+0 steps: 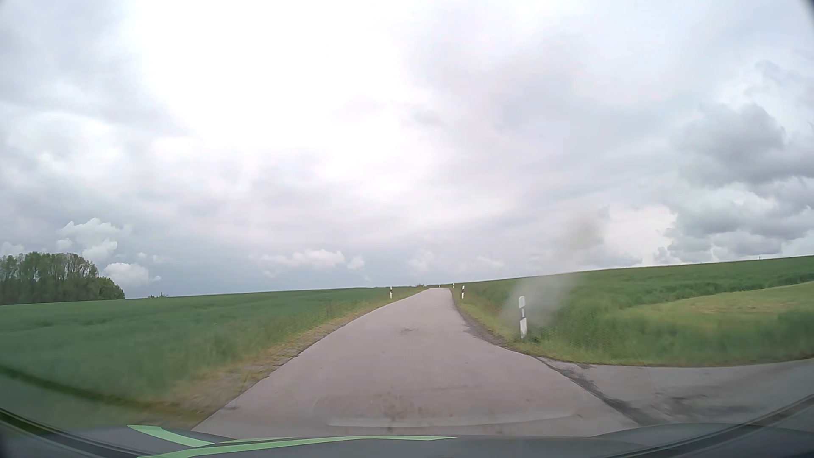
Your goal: Follow the waypoints while adhering to traffic rules and regulations
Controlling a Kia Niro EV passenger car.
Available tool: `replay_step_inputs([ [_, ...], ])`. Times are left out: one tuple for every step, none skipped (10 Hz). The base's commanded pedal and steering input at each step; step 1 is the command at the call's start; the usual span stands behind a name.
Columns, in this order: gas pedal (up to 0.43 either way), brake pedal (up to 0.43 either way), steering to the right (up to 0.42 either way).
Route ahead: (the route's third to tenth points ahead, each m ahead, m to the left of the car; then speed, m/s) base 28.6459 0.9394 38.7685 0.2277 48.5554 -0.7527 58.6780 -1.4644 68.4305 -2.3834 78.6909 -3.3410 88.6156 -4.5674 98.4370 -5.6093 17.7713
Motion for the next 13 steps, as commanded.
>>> replay_step_inputs([
  [0.421,0.000,0.010],
  [0.421,0.000,0.012],
  [0.421,0.000,0.014],
  [0.421,0.000,0.015],
  [0.421,0.000,0.016],
  [0.421,0.000,0.017],
  [0.421,0.000,0.017],
  [0.421,0.000,0.018],
  [0.421,0.000,0.017],
  [0.409,0.000,0.018],
  [0.409,0.000,0.017],
  [0.409,0.000,0.017],
  [0.398,0.000,0.015],
])
